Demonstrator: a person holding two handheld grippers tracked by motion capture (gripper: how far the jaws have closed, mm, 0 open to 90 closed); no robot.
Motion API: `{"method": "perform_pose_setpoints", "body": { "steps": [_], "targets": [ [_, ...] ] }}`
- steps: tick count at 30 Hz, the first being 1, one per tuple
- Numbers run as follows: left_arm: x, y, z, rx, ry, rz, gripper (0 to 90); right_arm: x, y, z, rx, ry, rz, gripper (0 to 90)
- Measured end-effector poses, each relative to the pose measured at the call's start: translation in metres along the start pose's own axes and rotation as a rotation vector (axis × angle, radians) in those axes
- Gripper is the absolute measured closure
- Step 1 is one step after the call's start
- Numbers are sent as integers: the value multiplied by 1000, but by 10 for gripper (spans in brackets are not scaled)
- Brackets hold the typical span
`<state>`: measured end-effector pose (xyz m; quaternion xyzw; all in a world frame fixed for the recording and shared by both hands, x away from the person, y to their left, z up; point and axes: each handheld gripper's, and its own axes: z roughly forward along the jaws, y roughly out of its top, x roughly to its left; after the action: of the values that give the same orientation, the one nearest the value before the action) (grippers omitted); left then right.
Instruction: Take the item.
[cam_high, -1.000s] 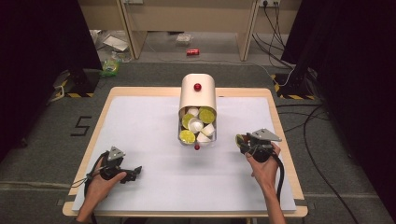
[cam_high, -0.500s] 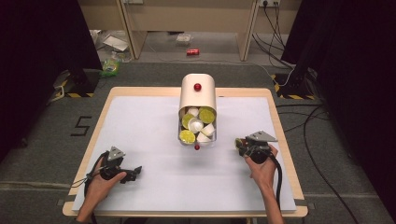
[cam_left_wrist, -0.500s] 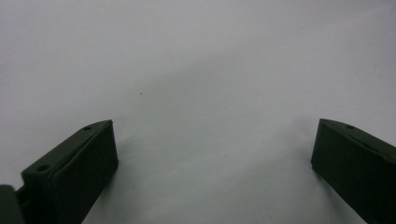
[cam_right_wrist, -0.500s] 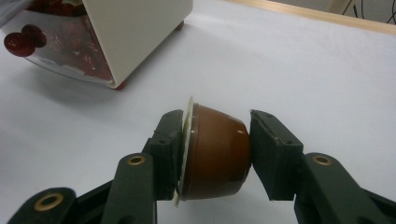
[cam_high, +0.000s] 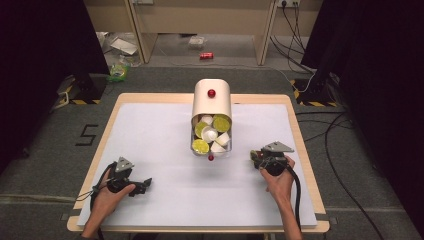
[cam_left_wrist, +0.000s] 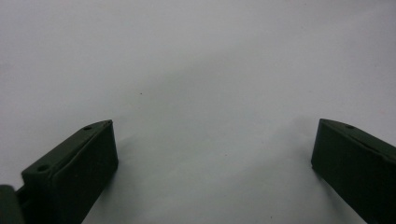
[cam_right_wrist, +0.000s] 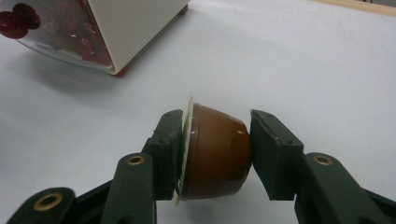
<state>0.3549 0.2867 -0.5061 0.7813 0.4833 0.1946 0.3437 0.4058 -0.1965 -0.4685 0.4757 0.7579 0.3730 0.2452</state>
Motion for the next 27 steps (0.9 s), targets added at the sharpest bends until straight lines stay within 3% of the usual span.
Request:
{"method": "perform_pose_setpoints", "body": {
  "steps": [19, 27],
  "targets": [
    [0, 0, 0, 0, 0, 0, 0, -1, -7, 8, 38, 15, 32, 548],
    [0, 0, 0, 0, 0, 0, 0, -4, -7, 7, 34, 6, 55, 472]
  ]
}}
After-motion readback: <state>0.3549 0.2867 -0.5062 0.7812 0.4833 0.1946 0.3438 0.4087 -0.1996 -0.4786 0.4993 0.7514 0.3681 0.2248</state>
